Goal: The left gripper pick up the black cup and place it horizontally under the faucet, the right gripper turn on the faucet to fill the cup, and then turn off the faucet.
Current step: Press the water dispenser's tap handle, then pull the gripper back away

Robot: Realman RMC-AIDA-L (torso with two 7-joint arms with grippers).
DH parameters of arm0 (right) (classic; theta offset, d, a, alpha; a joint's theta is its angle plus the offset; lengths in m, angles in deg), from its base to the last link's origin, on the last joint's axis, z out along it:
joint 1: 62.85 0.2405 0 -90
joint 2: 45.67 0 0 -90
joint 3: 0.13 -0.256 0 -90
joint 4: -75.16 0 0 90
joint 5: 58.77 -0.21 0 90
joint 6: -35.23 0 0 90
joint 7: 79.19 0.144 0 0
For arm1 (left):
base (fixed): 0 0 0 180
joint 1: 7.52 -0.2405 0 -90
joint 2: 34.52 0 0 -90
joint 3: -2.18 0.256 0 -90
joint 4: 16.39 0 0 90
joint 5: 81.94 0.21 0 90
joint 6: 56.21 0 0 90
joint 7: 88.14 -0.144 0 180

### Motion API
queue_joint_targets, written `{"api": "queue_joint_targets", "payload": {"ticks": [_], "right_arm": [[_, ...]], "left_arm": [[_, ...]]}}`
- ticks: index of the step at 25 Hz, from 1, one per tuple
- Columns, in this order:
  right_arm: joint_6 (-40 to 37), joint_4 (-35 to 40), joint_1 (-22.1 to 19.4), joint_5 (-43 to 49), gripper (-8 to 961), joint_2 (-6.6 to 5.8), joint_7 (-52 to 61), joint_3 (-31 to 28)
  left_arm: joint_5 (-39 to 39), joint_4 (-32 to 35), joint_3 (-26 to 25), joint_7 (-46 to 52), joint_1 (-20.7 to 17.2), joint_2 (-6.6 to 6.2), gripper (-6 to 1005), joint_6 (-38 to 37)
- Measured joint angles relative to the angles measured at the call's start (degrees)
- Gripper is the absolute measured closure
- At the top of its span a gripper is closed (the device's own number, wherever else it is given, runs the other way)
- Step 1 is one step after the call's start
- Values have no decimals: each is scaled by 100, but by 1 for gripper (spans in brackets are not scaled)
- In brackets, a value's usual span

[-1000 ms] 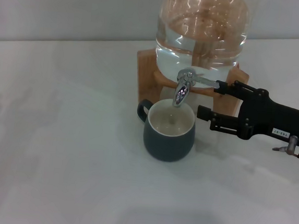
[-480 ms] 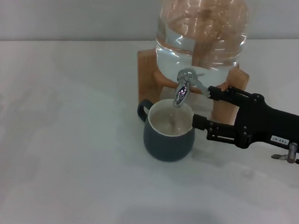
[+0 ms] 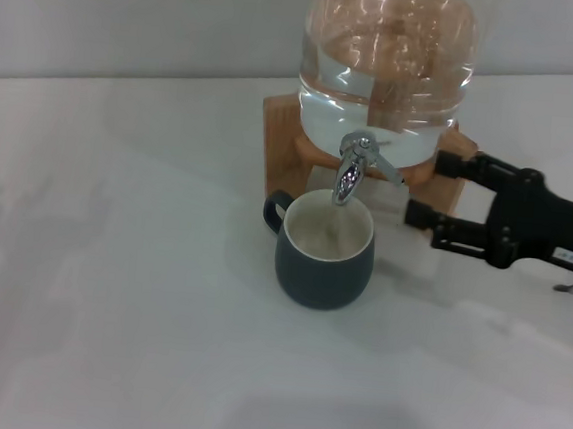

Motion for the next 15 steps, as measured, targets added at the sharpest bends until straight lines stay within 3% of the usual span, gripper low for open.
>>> {"api": "queue_joint_targets", "payload": {"ticks": [7, 15], "right_arm": [[597, -9, -258, 203, 98, -8, -3, -501], [839, -10, -396, 207, 99, 24, -62, -220]], "left_arm": [[8, 131, 5, 97, 54, -4, 421, 7], [15, 218, 9, 234, 132, -49, 420, 58]]}}
